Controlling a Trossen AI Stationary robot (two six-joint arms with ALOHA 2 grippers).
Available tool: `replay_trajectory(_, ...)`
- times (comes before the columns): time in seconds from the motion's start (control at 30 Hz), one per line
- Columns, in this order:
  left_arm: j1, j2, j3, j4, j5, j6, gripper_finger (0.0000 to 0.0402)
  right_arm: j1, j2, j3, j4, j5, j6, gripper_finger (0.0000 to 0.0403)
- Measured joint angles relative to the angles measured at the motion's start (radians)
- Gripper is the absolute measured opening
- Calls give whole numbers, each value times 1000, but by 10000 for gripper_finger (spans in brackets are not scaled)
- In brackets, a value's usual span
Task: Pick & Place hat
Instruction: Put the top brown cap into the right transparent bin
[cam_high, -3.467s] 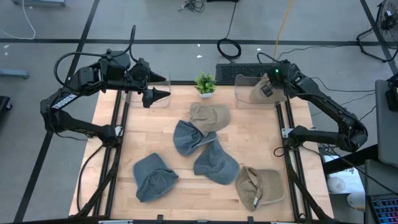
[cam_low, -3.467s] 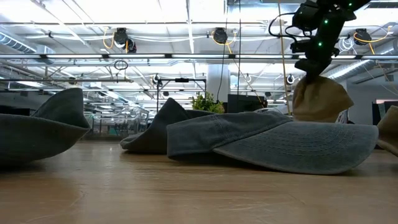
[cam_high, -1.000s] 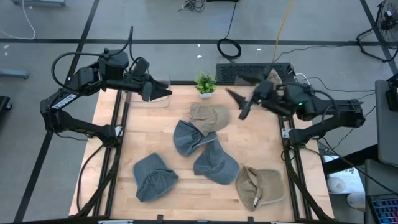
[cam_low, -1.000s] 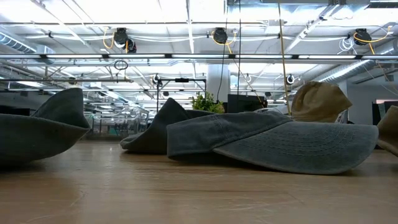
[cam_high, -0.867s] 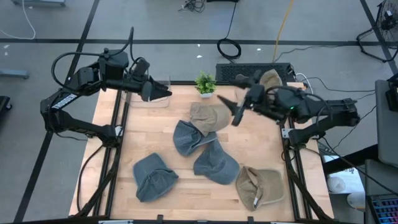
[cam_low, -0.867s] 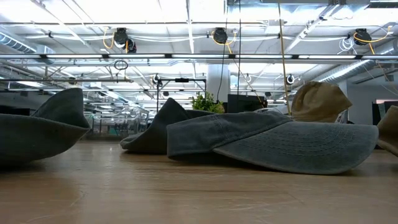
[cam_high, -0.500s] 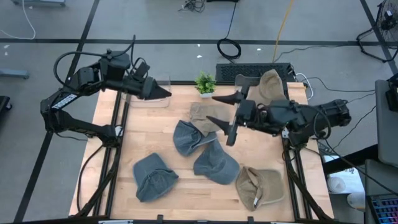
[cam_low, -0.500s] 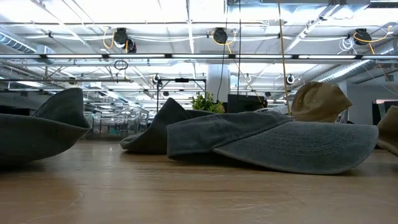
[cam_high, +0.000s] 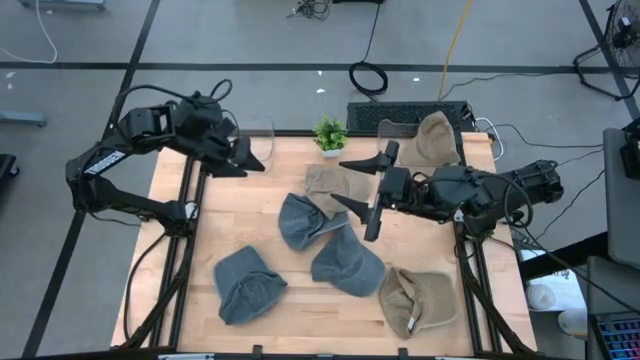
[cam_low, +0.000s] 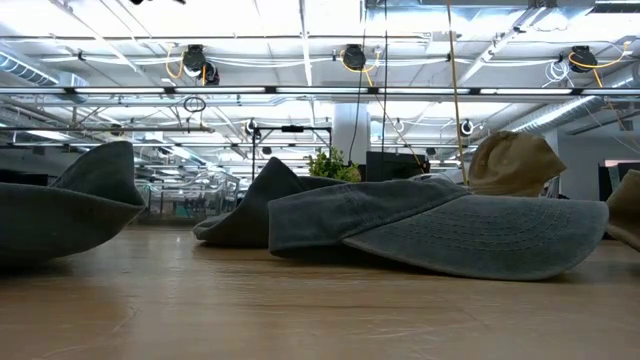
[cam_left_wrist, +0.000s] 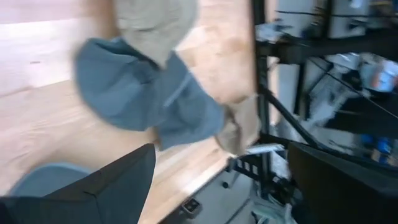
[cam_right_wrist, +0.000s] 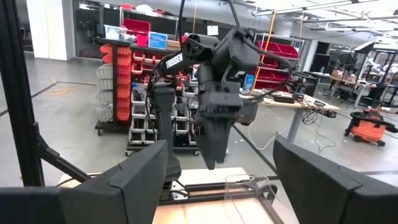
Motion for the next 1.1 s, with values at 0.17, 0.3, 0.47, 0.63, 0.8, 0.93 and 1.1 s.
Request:
replay_trajectory(0.17, 0, 7, 1, -71, -53, -32, 374, 0, 0, 0, -1, -2, -2, 279)
replay_trajectory(0.3, -1, 20, 0, -119, -114, -22, 374, 0, 0, 0, 0, -2, -13, 279)
replay_trajectory(0.47, -2, 57, -39, -102, -138, 59, 374, 12, 0, 0, 0, -3, -60, 279)
replay_trajectory(0.63, -2, 103, -121, -33, -135, 68, 374, 27, 0, 0, -2, -4, -108, 279)
replay_trajectory(0.8, 12, 138, -205, 45, -160, 82, 374, 32, 0, 0, -7, -4, -104, 279)
replay_trajectory(0.93, 29, 166, -258, 157, -163, 121, 374, 32, 0, 0, -44, -4, -103, 279)
replay_trajectory(1.1, 55, 216, -280, 224, -175, 200, 374, 32, -1, 0, -62, -4, -86, 279)
